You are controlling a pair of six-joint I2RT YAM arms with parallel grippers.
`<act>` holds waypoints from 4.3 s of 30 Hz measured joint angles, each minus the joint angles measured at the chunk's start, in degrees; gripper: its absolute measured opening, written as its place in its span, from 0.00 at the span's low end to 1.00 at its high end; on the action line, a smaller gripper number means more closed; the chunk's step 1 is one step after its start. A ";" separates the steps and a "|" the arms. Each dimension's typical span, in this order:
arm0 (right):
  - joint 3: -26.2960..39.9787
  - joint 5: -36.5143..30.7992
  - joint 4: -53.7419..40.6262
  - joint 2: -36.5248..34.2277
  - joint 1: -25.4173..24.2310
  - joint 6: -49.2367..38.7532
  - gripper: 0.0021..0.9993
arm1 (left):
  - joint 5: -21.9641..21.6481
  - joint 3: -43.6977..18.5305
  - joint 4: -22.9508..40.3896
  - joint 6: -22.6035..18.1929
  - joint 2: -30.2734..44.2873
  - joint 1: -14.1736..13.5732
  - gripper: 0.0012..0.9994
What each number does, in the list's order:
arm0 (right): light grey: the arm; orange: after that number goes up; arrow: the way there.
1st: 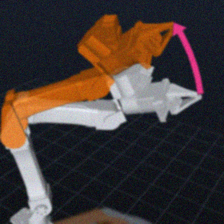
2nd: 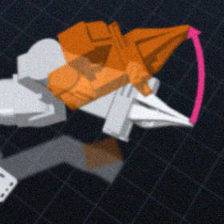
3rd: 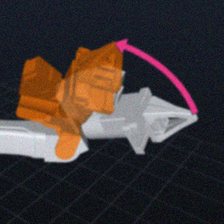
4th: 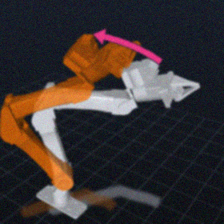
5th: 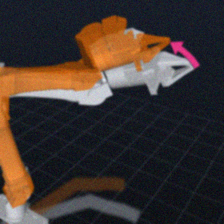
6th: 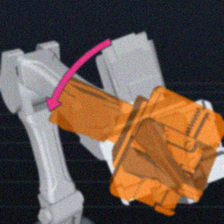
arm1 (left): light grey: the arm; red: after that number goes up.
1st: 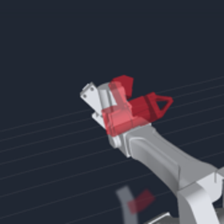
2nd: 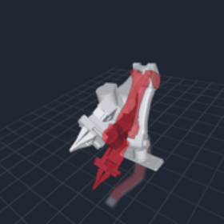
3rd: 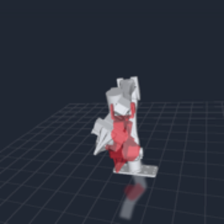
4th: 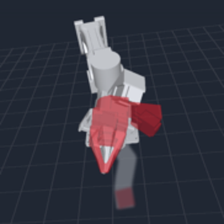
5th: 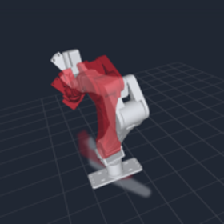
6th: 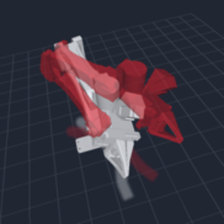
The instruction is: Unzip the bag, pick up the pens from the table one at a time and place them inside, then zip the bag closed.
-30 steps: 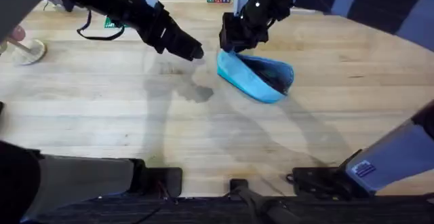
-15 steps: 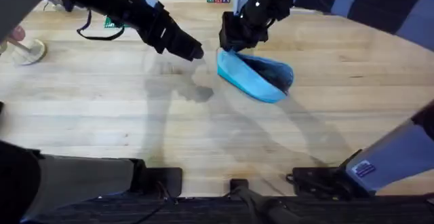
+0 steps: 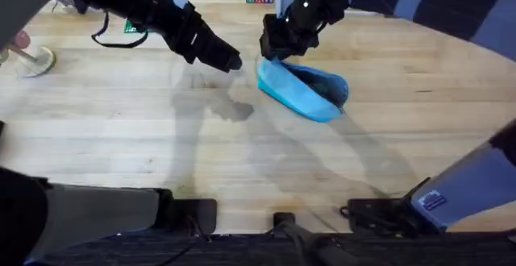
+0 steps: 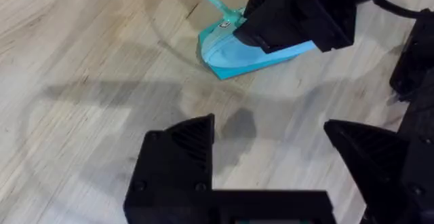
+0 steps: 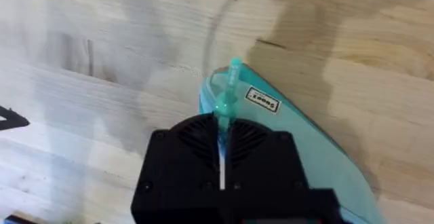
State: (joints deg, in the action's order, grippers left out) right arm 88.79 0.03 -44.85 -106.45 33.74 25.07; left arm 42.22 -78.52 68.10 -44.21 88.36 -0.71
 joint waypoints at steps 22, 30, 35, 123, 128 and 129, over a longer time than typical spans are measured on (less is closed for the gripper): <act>-0.02 -0.39 1.58 3.97 0.00 -4.54 0.03 | 1.36 0.17 0.65 -7.47 0.34 0.00 1.00; -0.02 -0.39 1.58 3.96 0.00 -4.54 0.03 | 2.40 0.22 -4.17 -9.46 7.35 0.00 1.00; -0.02 -0.39 1.58 3.96 0.00 -4.54 0.03 | 1.47 0.58 -8.03 -9.63 11.57 0.00 1.00; -0.02 -0.37 1.60 3.96 0.00 -4.54 0.03 | 35.93 0.59 -12.38 -45.86 33.57 -2.10 0.99; -0.02 -0.37 1.58 3.96 0.00 -4.55 0.03 | 36.02 0.59 -12.39 -45.86 33.57 -2.14 0.99; -0.02 -0.37 1.60 3.97 0.00 -4.56 0.03 | 36.02 0.59 -12.39 -45.86 33.56 -2.14 0.99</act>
State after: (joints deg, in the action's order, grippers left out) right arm 88.77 -0.34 -43.24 -102.49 33.74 20.51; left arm 78.24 -77.93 55.70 -90.06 121.92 -2.85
